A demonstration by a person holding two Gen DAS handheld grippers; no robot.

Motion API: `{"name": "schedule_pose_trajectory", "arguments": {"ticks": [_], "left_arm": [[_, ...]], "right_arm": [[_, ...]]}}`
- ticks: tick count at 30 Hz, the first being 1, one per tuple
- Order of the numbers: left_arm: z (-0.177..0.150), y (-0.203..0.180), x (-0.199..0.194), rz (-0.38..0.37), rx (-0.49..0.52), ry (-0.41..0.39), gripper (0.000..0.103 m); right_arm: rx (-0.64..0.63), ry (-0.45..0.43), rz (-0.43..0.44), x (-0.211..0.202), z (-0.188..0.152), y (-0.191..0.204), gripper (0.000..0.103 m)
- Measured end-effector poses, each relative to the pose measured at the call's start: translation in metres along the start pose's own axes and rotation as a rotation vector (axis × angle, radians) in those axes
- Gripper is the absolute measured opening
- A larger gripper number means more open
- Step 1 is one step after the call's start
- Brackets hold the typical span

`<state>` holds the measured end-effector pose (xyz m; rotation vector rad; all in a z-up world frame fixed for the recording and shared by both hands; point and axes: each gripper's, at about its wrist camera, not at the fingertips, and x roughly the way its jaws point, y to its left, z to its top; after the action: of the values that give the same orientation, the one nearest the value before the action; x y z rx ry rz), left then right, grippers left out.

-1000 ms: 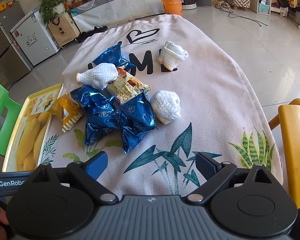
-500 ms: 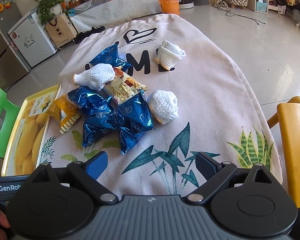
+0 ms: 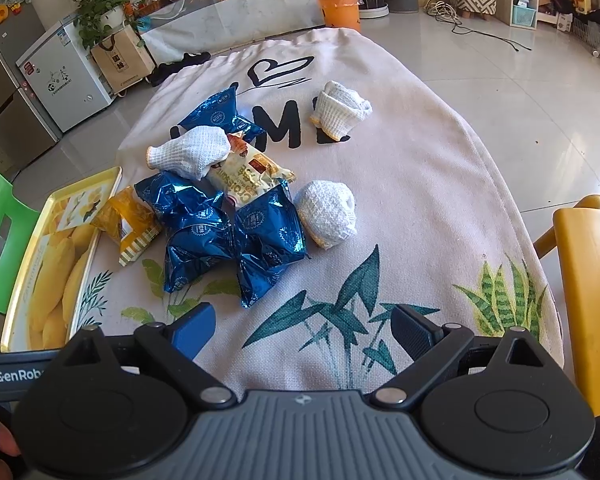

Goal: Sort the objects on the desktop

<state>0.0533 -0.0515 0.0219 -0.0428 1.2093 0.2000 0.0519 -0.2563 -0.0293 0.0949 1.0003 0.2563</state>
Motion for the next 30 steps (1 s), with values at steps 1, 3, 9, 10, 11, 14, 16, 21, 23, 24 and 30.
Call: {"name": "schedule_pose_trajectory", "arguments": {"ticks": [1, 3, 9, 10, 11, 14, 16, 21, 23, 24, 30], "left_arm": [[0.000, 0.000, 0.000, 0.002, 0.001, -0.002, 0.103], [0.000, -0.001, 0.000, 0.003, 0.004, -0.004, 0.103], [0.000, 0.001, -0.001, 0.004, -0.005, -0.007, 0.103], [0.000, 0.001, -0.001, 0.005, -0.004, -0.008, 0.103], [0.000, 0.001, -0.001, 0.004, -0.003, -0.009, 0.103], [0.000, 0.001, -0.001, 0.003, -0.004, -0.013, 0.103], [0.000, 0.001, -0.002, -0.001, -0.004, -0.015, 0.103], [0.000, 0.001, -0.002, -0.003, -0.003, -0.018, 0.103], [0.000, 0.001, -0.002, -0.005, 0.001, -0.016, 0.103], [0.000, 0.001, -0.002, -0.005, 0.004, -0.015, 0.103], [0.004, 0.009, 0.003, -0.026, 0.004, -0.011, 0.103]], "right_arm": [[0.000, 0.001, 0.000, 0.000, 0.000, 0.000, 0.095], [0.001, 0.000, -0.001, 0.000, 0.000, 0.000, 0.095], [-0.004, 0.001, -0.004, 0.001, 0.000, 0.001, 0.095], [-0.006, 0.001, -0.005, 0.001, 0.000, 0.001, 0.095], [-0.007, 0.002, -0.005, 0.001, 0.000, 0.001, 0.095], [-0.009, 0.002, -0.005, 0.002, 0.000, 0.001, 0.095], [-0.009, 0.001, -0.005, 0.002, 0.000, 0.001, 0.095], [-0.008, 0.000, -0.002, 0.002, 0.000, 0.001, 0.095], [-0.007, -0.001, -0.003, 0.001, 0.001, 0.001, 0.095], [-0.005, -0.002, -0.003, 0.001, 0.001, 0.001, 0.095], [0.051, -0.006, 0.000, 0.000, 0.004, -0.007, 0.095]]}}
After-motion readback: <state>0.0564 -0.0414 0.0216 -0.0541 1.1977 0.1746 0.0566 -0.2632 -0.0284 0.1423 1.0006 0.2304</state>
